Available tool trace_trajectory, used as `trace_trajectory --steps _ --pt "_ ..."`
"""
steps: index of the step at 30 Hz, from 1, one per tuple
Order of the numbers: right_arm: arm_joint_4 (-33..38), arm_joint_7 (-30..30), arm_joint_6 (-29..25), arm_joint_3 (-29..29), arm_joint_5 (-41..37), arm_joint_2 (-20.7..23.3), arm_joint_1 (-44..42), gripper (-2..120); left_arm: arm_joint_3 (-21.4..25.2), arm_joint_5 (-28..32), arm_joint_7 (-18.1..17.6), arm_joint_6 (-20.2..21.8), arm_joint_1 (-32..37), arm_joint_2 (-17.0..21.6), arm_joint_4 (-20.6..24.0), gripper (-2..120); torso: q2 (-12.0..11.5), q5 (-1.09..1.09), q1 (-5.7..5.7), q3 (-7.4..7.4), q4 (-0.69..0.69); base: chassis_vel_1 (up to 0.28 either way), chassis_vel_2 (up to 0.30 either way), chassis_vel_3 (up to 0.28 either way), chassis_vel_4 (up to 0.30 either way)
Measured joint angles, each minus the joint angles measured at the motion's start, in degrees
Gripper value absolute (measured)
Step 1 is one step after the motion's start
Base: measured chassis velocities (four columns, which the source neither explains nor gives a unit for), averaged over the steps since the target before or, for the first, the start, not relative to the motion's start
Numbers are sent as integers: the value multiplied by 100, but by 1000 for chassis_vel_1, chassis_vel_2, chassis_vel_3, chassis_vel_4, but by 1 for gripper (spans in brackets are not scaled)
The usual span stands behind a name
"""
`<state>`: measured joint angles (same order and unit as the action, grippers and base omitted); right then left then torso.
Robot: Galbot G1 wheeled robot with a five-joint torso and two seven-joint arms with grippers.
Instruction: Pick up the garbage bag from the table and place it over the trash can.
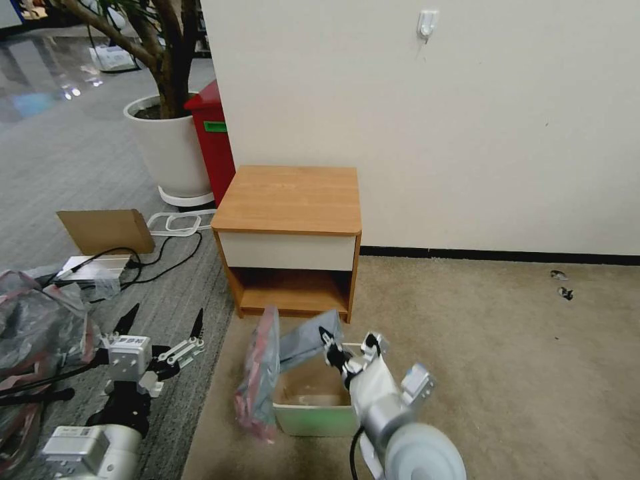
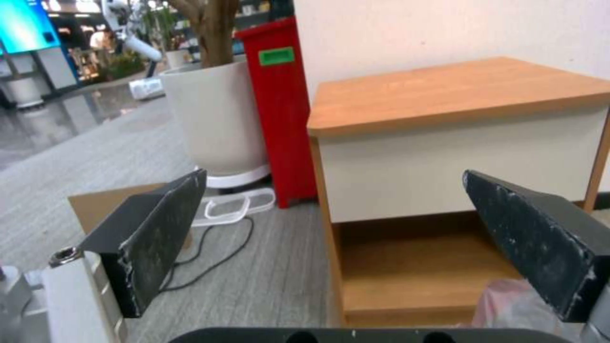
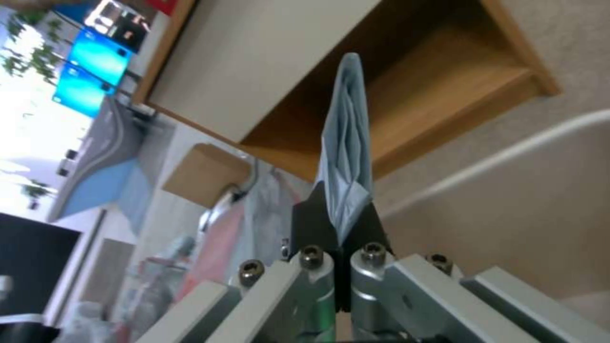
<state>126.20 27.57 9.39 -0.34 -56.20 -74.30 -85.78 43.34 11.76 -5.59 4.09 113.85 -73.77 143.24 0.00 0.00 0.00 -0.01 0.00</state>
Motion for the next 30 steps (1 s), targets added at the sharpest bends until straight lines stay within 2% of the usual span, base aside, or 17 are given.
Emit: trace_trajectory --steps 10,13,16,17,19,23,25,26,30 --pt "115 15 -43 137 490 189 -567 0 -22 130 -30 36 -66 46 0 100 0 0 0 0 0 0 0 0 0" --pt "119 28 -48 137 620 188 -623 4 -25 135 -32 41 -70 47 0 100 0 0 0 0 0 0 0 0 0" --pt "124 102 -119 179 807 174 -727 21 -56 149 -35 103 -97 48 0 100 0 0 0 0 0 0 0 0 0" --pt "124 102 -119 179 807 174 -727 21 -56 149 -35 103 -97 48 0 100 0 0 0 0 0 0 0 0 0" --pt "184 136 -157 262 880 161 -845 32 -59 153 -36 115 -101 50 0 100 0 0 0 0 0 0 0 0 0" --pt "240 150 -179 328 942 154 -942 40 -69 194 -37 159 -127 72 0 100 0 0 0 0 0 0 0 0 0" --pt "303 157 -245 394 1059 155 -1074 52 -76 228 -37 190 -140 97 0 100 0 -1 0 0 0 0 0 0 0" --pt "303 157 -245 394 1059 155 -1074 52 -76 228 -37 190 -140 97 0 100 0 -1 0 0 0 0 0 0 0" --pt "395 160 -327 407 1226 101 -1206 71 -98 239 -38 226 -138 113 0 100 0 -1 0 0 0 0 0 0 0"
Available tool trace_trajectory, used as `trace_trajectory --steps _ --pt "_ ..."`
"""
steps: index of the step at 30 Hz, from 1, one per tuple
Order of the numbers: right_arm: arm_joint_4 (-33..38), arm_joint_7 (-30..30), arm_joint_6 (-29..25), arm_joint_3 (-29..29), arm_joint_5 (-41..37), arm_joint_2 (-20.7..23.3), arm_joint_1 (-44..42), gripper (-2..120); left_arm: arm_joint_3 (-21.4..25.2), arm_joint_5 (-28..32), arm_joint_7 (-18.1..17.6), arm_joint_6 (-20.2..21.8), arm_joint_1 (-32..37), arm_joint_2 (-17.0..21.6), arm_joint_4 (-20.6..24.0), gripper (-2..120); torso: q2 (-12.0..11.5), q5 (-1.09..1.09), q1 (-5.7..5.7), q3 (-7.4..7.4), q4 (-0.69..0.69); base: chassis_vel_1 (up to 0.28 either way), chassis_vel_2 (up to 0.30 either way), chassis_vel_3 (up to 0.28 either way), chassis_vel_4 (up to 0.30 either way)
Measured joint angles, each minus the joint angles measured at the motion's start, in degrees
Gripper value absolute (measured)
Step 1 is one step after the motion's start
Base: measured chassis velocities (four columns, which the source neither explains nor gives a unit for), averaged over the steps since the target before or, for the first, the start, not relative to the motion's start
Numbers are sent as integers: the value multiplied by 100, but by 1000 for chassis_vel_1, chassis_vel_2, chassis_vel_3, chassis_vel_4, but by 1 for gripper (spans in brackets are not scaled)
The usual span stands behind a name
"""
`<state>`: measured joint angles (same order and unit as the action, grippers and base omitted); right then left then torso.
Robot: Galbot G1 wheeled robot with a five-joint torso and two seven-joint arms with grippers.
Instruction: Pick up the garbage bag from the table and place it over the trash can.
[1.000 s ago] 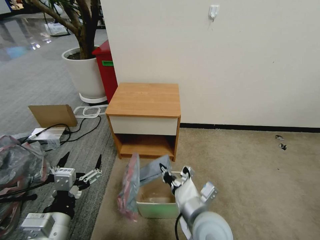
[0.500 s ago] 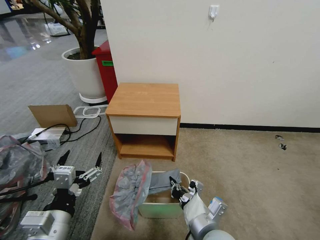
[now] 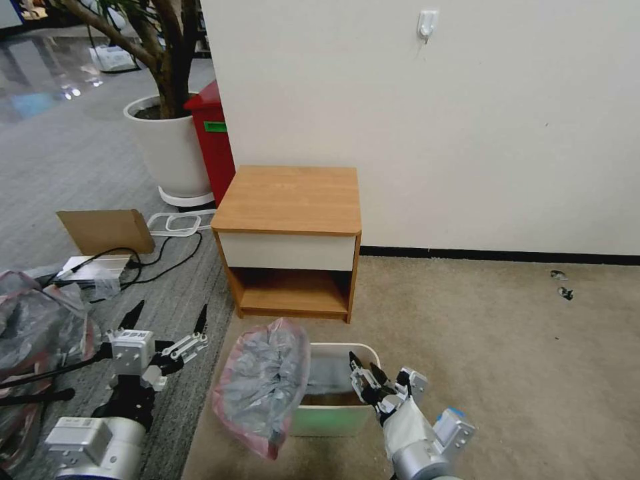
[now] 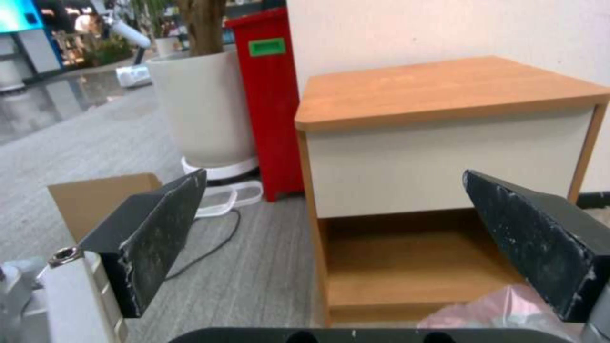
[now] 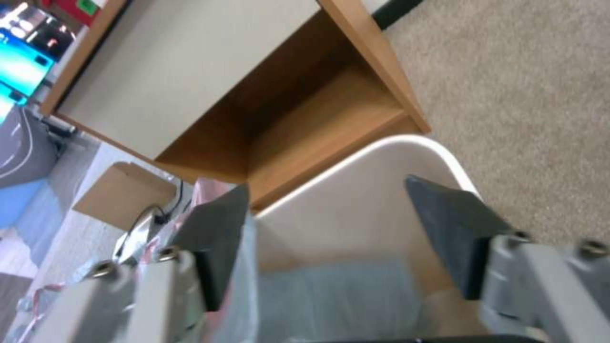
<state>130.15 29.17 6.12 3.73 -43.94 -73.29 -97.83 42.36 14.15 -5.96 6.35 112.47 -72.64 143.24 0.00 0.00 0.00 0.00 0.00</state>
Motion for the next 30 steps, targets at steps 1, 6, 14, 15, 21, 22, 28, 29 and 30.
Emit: trace_trajectory --steps 1,6,14,15,21,22,28,29,30 --pt "0 0 0 0 0 0 0 71 0 0 0 0 0 0 0 100 0 0 0 0 0 0 0 0 0" --pt "140 0 -48 31 155 -78 -40 88 -108 5 12 106 -1 19 0 100 0 1 0 0 1 0 0 0 0" --pt "259 -32 -128 171 527 -135 -58 100 -792 30 118 593 -205 273 0 100 0 1 0 0 0 0 0 0 0" --pt "267 -43 -140 198 568 -140 -58 100 -917 30 118 664 -255 295 0 100 0 1 0 0 -1 0 0 0 0" --pt "292 -158 -198 373 786 -229 -77 100 -1549 30 -17 989 -536 325 -301 100 0 0 0 0 0 0 0 0 0" --pt "292 -158 -198 373 786 -229 -77 100 -1549 30 -17 989 -536 325 -301 100 0 0 0 0 0 0 0 0 0" --pt "344 -190 -259 399 952 -245 -188 100 -1861 29 -257 1283 -893 265 -693 91 0 0 0 0 0 0 0 0 0" --pt "343 -193 -277 398 992 -247 -209 100 -1882 28 -271 1318 -960 248 -768 87 0 1 0 0 0 0 0 0 0" --pt "333 -199 -302 399 1036 -252 -232 100 -1895 27 -279 1346 -1023 231 -846 83 0 0 0 0 0 0 0 0 0"
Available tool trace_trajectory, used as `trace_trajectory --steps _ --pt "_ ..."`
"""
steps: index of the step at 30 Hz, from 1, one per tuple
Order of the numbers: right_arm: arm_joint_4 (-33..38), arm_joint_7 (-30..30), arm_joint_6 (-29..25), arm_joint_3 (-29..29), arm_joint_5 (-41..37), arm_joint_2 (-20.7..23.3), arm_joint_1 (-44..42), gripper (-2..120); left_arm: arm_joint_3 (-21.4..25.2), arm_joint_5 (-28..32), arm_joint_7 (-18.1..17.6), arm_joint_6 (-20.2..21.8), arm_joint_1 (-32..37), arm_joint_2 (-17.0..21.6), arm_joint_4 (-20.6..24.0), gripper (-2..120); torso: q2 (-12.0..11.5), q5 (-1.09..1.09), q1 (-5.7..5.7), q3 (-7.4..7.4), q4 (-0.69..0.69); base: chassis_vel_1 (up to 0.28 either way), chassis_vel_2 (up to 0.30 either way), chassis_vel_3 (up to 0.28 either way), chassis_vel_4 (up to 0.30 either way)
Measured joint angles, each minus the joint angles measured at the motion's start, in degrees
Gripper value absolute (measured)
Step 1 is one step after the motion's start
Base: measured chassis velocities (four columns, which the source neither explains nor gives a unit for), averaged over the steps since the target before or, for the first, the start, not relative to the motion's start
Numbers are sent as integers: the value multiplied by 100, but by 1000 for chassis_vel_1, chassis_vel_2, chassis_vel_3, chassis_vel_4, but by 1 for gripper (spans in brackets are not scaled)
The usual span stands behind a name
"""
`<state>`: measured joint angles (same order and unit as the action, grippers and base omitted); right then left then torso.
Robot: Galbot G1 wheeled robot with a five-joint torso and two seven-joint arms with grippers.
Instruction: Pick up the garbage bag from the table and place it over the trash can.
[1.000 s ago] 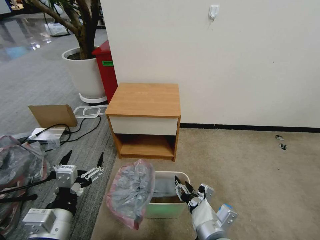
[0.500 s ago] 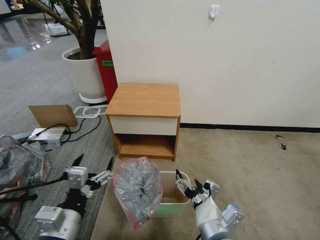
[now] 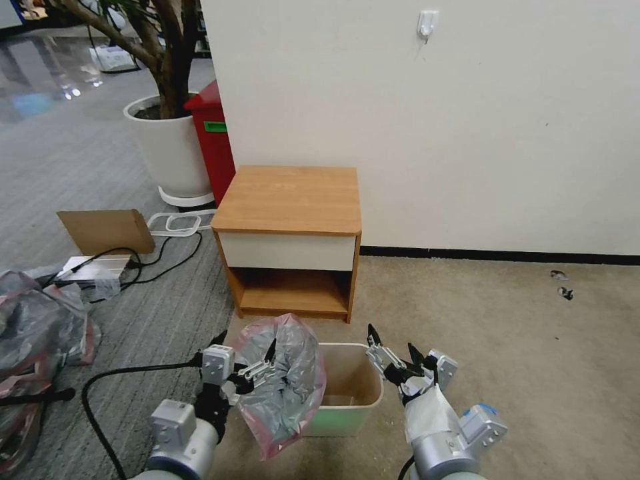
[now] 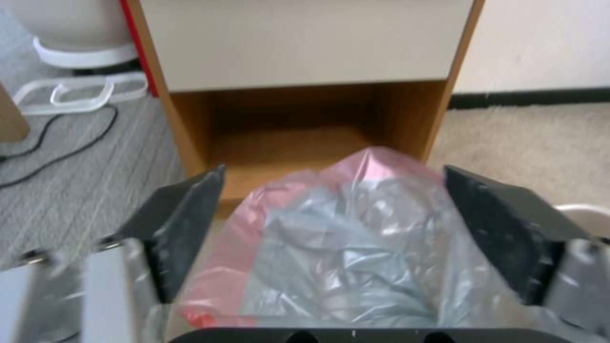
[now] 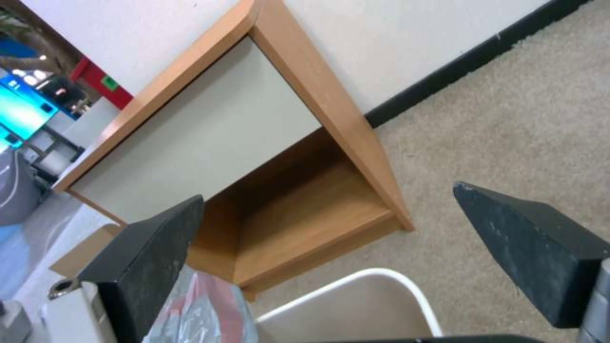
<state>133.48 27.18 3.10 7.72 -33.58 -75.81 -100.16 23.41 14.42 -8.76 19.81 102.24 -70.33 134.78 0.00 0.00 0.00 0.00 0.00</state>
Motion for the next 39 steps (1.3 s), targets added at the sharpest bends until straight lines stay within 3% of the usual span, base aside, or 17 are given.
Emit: trace_trajectory --steps 5,12,28,32,39 --pt "-55 -5 -83 3 101 -17 -67 100 -103 -9 -25 117 -226 -58 -343 65 0 0 0 0 0 0 0 0 0" --pt "-77 -12 -179 36 171 0 -138 100 -254 -44 -24 248 -348 -144 -616 50 0 0 0 0 0 0 0 0 0" --pt "-114 -30 -336 111 242 16 -325 100 -521 -279 -132 275 -522 -317 -1114 49 0 0 0 0 0 0 0 0 0" --pt "-112 -35 -352 174 255 18 -349 100 -629 -276 -412 458 -620 -369 -1232 49 0 0 0 0 0 0 0 0 0" --pt "-94 -42 -361 188 336 24 -355 100 -670 -141 -602 737 -700 -368 -1240 45 0 0 0 0 0 0 0 0 0"
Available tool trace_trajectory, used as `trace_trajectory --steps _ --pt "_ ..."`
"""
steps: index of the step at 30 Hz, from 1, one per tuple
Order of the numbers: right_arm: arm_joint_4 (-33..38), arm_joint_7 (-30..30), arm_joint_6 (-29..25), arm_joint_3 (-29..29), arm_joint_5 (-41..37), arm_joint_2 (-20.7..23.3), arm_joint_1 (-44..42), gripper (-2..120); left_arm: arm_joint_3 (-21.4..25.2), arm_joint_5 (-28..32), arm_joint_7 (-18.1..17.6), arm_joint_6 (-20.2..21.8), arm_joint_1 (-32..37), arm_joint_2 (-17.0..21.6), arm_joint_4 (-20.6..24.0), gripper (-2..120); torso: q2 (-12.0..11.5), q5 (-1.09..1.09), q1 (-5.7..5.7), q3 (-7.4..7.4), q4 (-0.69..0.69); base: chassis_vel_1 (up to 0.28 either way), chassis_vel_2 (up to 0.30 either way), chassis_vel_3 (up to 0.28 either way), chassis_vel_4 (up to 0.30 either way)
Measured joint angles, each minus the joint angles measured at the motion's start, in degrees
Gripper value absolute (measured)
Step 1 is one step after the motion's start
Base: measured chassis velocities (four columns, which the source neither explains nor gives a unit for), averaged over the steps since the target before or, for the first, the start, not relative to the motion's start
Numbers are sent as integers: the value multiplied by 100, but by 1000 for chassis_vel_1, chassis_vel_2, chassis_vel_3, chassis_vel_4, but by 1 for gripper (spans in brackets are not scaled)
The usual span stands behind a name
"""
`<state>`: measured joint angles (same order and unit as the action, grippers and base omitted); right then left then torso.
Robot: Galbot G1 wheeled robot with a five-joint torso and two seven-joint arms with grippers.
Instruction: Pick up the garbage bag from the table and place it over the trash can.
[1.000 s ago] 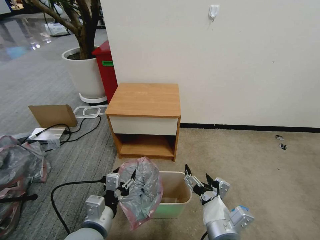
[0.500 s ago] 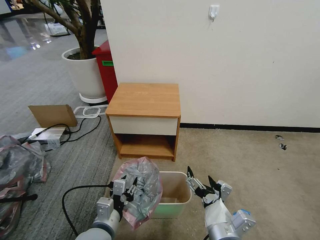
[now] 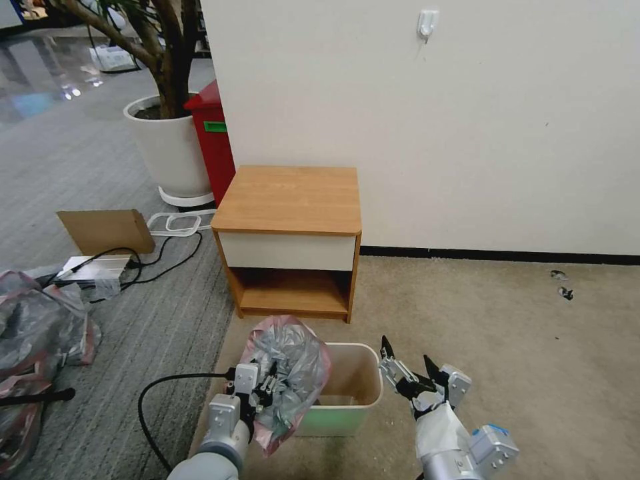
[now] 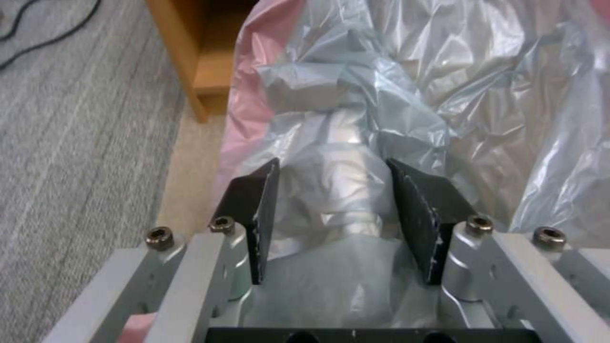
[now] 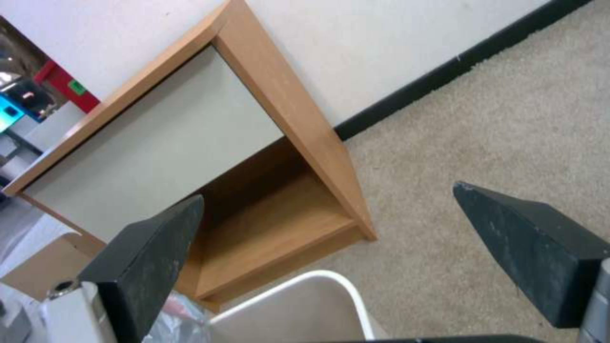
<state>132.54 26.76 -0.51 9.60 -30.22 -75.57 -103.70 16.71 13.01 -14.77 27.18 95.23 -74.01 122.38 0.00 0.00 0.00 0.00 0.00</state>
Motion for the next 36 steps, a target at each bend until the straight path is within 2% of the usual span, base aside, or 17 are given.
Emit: trace_trajectory --steps 8,11,14,15,18,22,26,30,36 --pt "22 -86 -14 -20 193 3 -6 100 -34 212 -136 486 -156 34 -55 33 0 0 0 0 0 0 0 0 0" --pt "22 -129 -19 -16 251 9 -14 100 -66 258 -201 595 -206 33 -78 28 0 -1 0 0 0 0 0 0 0" --pt "22 -130 -19 -16 253 9 -14 100 -68 261 -205 603 -209 33 -80 28 0 -1 0 0 0 0 0 0 0" --pt "22 -139 -24 -19 313 -1 -4 100 -98 299 -229 677 -244 37 -90 20 0 -1 0 0 0 0 0 0 0" --pt "22 -143 -25 -34 356 -16 8 100 -113 320 -231 691 -254 44 -97 13 0 -1 0 0 0 0 0 0 0" --pt "46 -268 -23 -36 524 -19 25 100 -118 340 -289 544 -265 49 -122 8 0 -1 0 0 0 0 0 0 0" --pt "213 -831 342 -77 601 87 36 100 -93 343 -363 -100 -227 109 -120 8 0 -1 0 0 0 0 0 0 0" --pt "231 -1158 738 -274 620 267 189 100 -26 372 -367 -264 -183 159 93 5 0 1 0 0 1 0 0 0 0" --pt "212 -1269 1256 -864 591 374 593 100 26 469 -277 -309 -139 237 512 5 0 -1 0 0 0 0 0 0 0"
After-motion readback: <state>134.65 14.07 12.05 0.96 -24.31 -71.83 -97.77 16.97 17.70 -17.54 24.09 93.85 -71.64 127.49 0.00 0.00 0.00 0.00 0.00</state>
